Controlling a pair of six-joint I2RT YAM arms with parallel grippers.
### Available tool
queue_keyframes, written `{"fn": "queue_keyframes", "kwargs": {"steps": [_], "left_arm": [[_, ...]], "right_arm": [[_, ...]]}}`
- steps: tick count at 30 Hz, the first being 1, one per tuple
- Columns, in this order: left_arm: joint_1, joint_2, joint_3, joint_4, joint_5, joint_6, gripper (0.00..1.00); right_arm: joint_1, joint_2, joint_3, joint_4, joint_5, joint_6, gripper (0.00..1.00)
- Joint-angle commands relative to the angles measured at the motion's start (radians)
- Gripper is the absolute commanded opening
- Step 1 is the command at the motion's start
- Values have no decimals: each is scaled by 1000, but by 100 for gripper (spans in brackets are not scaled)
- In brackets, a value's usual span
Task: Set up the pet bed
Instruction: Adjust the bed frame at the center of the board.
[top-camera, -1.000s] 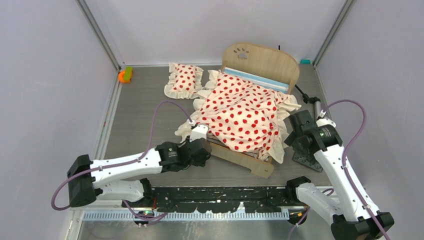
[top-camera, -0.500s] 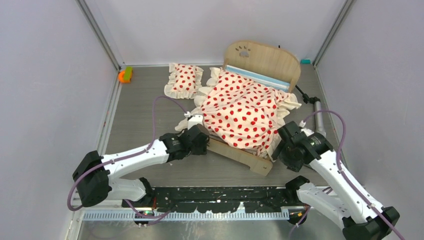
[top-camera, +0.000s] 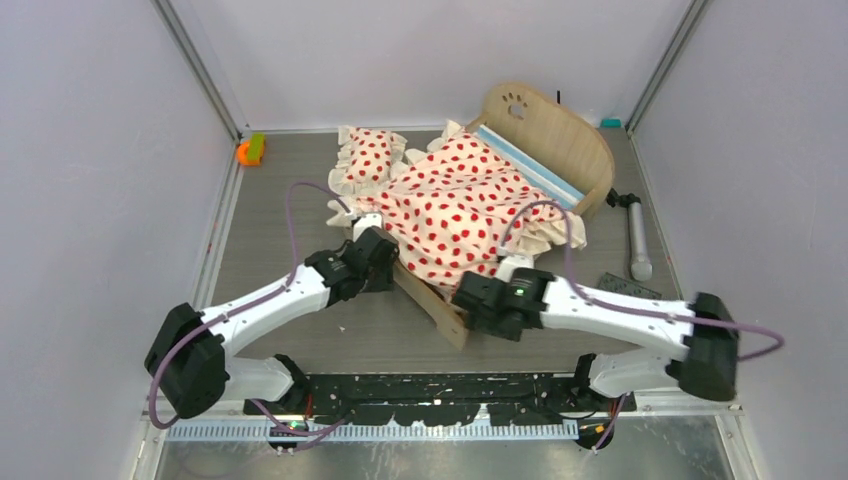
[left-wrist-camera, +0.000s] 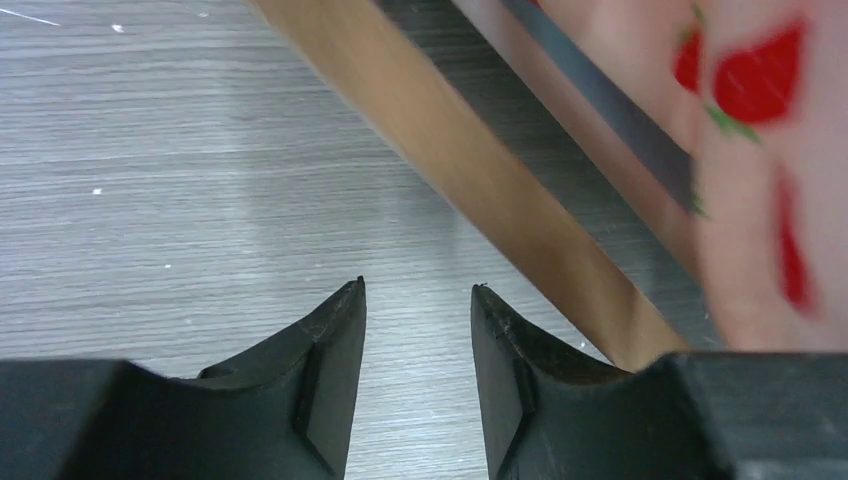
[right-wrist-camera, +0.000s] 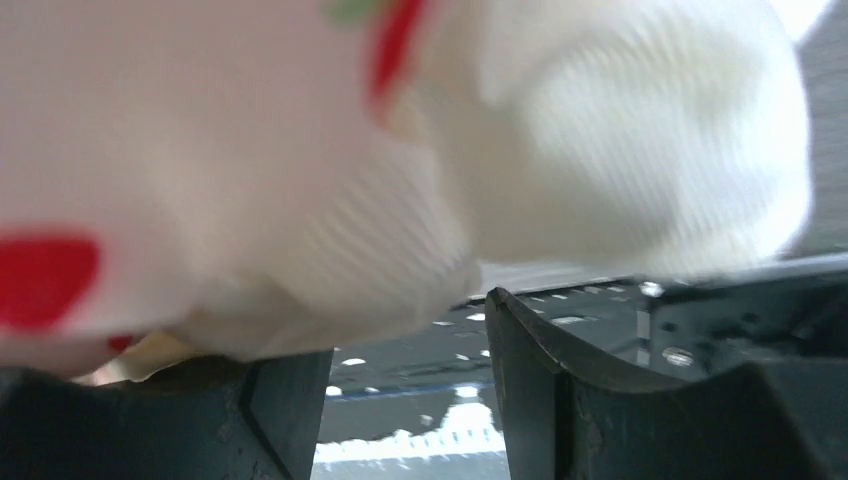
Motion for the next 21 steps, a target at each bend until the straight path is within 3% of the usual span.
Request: {"fn": "queue_keyframes", "kwargs": {"steps": [1,7,12,15,21], "left_arm": [[65,-74,43,-9,-3,53,45],[196,-162,77,-134,-20,108,46],[296,-273,79,-240,-55,108,48],[317,-348,72,-298,-60,110,50],[319,-502,47,-362,-50,112,57]], "right_arm": [[54,233,167,245,62,14,62],[52,443,347,426,108,-148,65],[43,555,517,358,156,-270,65],[45,481,488,322,165,-311,65],[44,189,241,393,50,-449,75]]}}
